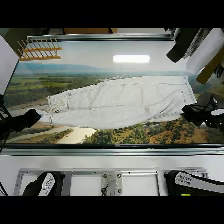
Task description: Fold the clothes and pants, and hang the long-sleeved shirts on hangers.
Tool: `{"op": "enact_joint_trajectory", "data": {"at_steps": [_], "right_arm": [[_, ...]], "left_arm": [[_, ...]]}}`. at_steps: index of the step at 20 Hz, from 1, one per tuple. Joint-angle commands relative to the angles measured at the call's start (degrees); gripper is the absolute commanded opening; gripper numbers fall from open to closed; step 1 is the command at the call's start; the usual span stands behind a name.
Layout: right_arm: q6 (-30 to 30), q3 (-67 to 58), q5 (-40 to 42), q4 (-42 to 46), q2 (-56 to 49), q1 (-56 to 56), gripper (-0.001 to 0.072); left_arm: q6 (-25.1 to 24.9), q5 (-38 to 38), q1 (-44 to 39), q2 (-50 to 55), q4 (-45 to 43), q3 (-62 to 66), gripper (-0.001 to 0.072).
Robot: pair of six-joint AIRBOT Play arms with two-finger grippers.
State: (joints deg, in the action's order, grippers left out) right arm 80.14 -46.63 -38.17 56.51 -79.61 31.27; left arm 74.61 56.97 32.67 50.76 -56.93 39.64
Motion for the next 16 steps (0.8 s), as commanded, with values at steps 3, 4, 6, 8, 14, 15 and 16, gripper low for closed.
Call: {"op": "enact_joint_trajectory", "data": {"at_steps": [3, 4, 6, 8, 14, 15, 16], "right_arm": [[12.87, -21.46, -13.81, 20.15, 0.04, -2.1, 0.0018], [14.38, -28.2, -16.44, 21.73, -0.02, -2.51, 0.0019], [16.65, -42.51, -21.46, 21.73, -0.87, -3.1, 0.0019], [17.2, -53.51, -25.22, 21.84, -1.6, -3.15, 0.0019], [12.22, -50.51, -28.76, 25.0, 3.04, -3.13, 0.0018], [9.88, -46.38, -28.72, 25.33, 4.39, -3.13, 0.0018], [8.79, -41.48, -28.72, 26.23, 5.84, -3.15, 0.0018]], "left_arm": [[4.83, 4.13, -4.87, 15.89, -0.55, 20.79, 0.0021], [6.03, 5.31, -7.1, 20.06, -0.55, 29.22, 0.0021], [8.68, 9.94, -10.67, 28.26, -0.57, 47.5, 0.0021], [10.14, 16.74, -12.39, 35.23, -0.57, 64.04, 0.0021], [10.88, 27.15, -12.55, 35.89, -13.4, 67.93, 0.0021], [10.08, 25.62, -12.13, 33.14, -15.63, 62.14, 0.0021], [9.16, 23.26, -11.28, 29.75, -16.24, 54.6, 0.0021]]}}
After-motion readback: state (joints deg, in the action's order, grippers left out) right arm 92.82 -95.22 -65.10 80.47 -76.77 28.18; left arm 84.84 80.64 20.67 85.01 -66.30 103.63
